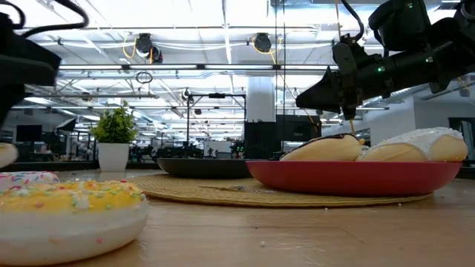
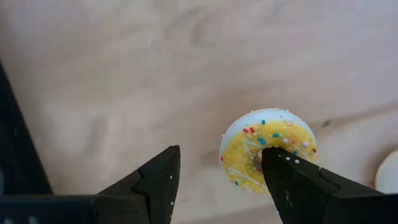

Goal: Pick & Place donuts
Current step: Put the left small yellow doughnut on the blue plate

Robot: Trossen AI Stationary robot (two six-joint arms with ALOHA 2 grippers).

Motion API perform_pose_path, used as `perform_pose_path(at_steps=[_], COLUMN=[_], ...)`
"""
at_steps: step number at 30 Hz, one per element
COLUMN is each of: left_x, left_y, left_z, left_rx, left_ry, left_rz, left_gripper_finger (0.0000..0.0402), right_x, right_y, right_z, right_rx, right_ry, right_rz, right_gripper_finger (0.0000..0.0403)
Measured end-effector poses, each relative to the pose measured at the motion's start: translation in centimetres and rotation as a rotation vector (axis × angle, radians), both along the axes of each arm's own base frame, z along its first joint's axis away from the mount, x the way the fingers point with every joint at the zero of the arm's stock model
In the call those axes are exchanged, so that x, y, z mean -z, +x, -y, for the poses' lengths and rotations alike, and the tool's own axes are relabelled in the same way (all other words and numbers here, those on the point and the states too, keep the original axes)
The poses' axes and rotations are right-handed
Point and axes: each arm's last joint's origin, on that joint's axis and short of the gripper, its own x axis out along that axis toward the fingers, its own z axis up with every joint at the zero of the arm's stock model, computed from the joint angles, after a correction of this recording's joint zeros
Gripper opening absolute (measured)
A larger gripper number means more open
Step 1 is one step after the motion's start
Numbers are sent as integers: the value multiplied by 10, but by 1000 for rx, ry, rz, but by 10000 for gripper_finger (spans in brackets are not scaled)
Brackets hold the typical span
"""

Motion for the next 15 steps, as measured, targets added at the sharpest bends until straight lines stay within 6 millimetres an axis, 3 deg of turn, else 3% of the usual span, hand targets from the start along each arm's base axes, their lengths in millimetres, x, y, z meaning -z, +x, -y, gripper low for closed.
perform_pose_path(at_steps=[6,15], left_x=[0,1], left_y=[16,53], left_z=[-23,-73], left_rx=[24,145], left_ry=[10,-40], left_rz=[-13,44], left_gripper_finger=[227,227], right_x=[0,0], right_y=[0,0], right_z=[0,0], right_rx=[0,0], right_ry=[0,0], right_rz=[0,0], right_gripper_finger=[55,55])
